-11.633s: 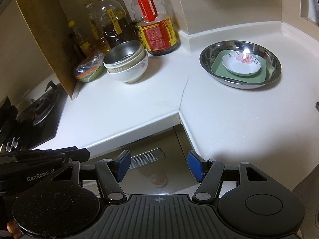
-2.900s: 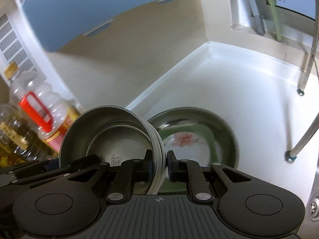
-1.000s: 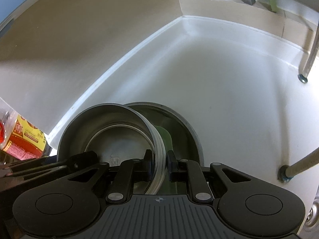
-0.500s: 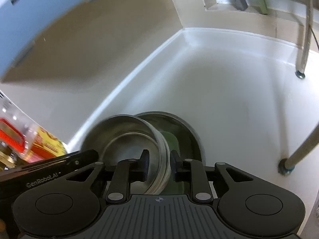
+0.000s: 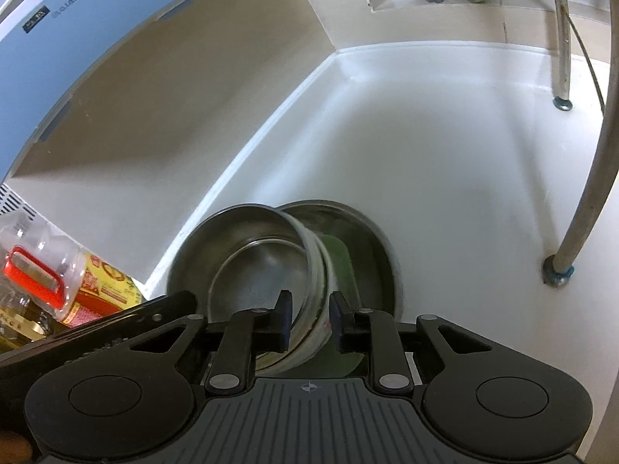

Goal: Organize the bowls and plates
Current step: 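Lower the bowl stack into the steel basin onto the green plate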

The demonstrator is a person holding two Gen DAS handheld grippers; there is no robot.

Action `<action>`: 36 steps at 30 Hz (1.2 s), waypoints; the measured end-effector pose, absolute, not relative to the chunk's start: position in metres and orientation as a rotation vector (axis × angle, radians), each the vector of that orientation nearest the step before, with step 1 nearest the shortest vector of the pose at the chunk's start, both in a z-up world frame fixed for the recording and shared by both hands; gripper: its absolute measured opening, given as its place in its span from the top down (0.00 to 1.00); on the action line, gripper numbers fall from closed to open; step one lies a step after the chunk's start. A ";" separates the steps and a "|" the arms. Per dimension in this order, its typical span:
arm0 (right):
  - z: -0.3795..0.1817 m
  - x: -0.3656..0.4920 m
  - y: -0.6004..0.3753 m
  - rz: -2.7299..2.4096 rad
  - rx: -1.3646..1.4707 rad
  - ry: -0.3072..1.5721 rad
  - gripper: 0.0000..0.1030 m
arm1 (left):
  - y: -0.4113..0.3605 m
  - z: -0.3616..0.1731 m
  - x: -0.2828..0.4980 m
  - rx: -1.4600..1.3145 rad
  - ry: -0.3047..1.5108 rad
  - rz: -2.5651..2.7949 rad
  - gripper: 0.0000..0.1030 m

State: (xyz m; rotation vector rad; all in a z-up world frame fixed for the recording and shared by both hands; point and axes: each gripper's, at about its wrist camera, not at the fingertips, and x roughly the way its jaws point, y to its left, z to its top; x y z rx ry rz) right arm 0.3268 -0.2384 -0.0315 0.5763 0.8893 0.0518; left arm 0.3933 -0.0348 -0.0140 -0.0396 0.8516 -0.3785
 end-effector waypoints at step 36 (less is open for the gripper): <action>-0.033 0.343 -0.231 0.082 0.485 0.891 0.83 | -0.037 -0.020 0.400 -0.036 0.910 -0.409 0.82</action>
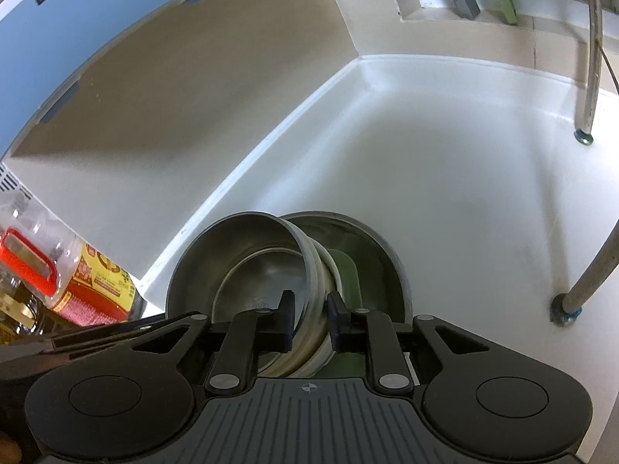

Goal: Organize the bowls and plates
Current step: 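Lower the bowl stack into the steel basin onto the green plate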

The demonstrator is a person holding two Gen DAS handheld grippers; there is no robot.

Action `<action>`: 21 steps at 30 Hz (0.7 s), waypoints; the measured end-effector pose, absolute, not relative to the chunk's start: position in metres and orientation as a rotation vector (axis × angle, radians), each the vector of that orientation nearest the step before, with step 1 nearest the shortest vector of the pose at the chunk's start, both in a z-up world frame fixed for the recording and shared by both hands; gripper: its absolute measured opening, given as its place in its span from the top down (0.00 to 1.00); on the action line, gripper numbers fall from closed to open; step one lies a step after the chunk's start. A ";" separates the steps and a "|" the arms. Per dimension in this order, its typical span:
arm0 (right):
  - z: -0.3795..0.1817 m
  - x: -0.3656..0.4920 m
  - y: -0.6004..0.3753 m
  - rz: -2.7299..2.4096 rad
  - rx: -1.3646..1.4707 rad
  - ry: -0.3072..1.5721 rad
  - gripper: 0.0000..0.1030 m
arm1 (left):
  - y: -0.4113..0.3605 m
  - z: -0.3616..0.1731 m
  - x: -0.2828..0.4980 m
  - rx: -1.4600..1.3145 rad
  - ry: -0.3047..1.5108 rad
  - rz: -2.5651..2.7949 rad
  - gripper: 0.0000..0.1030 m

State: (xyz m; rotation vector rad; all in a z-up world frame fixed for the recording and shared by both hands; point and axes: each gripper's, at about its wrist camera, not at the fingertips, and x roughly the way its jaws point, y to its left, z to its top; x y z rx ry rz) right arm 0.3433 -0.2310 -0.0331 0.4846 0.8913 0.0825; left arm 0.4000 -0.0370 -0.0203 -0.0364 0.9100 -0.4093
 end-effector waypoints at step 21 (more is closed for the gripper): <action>-0.025 0.371 -0.249 0.035 0.627 1.063 0.86 | -0.036 -0.019 0.407 -0.031 0.934 -0.417 0.82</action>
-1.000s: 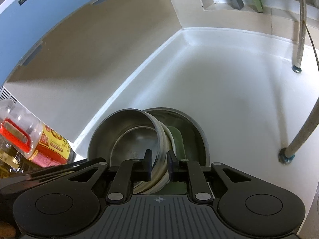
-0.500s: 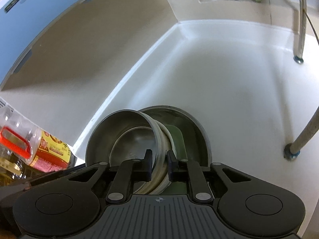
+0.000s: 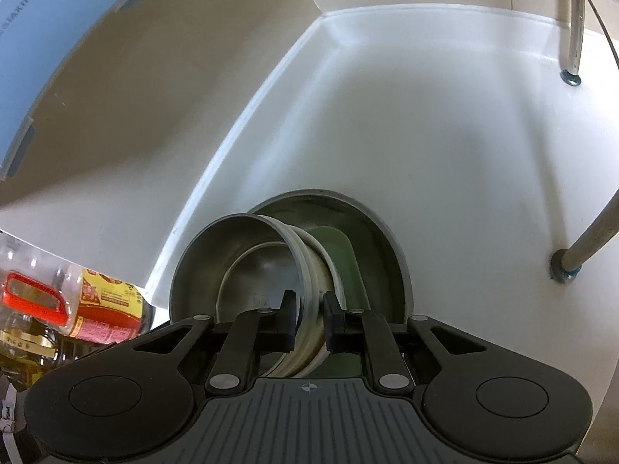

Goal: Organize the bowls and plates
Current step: 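Lower the bowl stack into the steel basin onto the green plate, then open both grippers to release the bowl stack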

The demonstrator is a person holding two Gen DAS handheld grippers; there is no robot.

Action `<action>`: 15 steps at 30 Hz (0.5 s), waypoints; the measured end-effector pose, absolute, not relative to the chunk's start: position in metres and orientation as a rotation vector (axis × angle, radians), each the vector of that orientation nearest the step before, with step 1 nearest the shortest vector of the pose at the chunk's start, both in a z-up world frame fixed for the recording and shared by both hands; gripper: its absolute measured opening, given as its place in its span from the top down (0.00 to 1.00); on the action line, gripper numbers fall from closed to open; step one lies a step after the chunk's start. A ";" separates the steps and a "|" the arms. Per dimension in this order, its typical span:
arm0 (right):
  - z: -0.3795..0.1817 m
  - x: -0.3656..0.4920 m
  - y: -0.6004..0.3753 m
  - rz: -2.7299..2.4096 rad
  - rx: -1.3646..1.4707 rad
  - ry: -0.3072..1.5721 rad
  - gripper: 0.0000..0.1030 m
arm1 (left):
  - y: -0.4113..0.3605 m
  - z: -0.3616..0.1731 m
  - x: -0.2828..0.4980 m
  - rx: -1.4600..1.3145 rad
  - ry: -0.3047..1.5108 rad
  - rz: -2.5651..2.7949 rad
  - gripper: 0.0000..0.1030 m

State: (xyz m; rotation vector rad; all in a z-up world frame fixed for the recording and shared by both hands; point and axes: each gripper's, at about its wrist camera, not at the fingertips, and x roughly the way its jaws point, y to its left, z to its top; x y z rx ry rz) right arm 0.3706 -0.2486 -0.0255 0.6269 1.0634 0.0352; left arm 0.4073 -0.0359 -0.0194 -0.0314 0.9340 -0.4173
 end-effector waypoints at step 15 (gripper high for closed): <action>0.009 0.335 -0.227 0.049 0.473 0.823 0.42 | -0.024 0.004 0.382 0.000 0.797 -0.401 0.80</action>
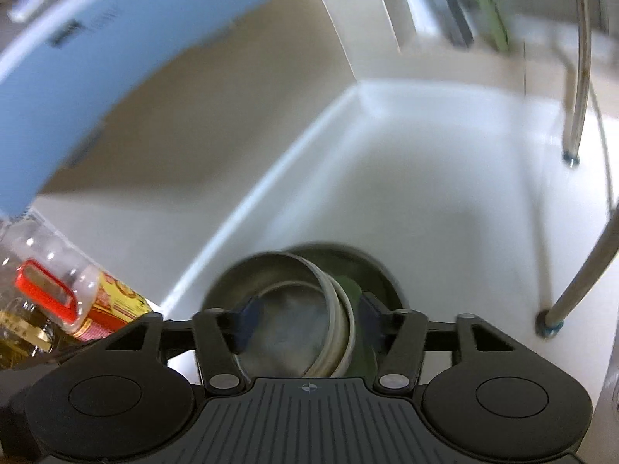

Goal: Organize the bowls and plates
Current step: 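Open both grippers to release the bowl stack, then pull both grippers back from the steel basin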

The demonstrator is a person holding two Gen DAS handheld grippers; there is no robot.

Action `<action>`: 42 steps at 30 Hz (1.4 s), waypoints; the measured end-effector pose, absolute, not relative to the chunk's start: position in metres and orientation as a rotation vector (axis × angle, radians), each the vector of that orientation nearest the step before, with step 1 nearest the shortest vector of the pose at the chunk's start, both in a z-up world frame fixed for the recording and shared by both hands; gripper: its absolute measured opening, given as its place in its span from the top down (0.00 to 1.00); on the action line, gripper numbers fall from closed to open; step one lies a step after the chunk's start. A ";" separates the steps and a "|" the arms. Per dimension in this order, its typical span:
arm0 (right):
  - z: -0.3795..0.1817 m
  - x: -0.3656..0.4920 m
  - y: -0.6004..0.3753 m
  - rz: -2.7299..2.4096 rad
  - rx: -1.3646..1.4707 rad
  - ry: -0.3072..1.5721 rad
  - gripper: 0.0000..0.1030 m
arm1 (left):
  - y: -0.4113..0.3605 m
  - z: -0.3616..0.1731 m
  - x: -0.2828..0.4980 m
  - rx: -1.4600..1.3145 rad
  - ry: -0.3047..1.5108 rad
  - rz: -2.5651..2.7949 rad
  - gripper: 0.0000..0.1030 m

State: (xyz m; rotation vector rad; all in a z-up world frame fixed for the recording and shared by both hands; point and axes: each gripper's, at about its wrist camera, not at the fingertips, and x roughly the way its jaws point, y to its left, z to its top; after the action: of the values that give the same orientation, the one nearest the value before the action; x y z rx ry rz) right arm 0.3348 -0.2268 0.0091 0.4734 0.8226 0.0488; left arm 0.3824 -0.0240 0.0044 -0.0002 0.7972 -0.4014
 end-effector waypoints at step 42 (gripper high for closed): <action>-0.015 0.055 -0.187 0.159 0.278 0.865 0.40 | -0.005 -0.019 0.088 -0.012 0.818 -0.258 0.78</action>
State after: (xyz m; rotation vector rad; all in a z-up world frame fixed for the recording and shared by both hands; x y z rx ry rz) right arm 0.0549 -0.1866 -0.0147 0.2780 0.8651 0.1586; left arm 0.0878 -0.0053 -0.0185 -0.0116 0.8177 -0.2585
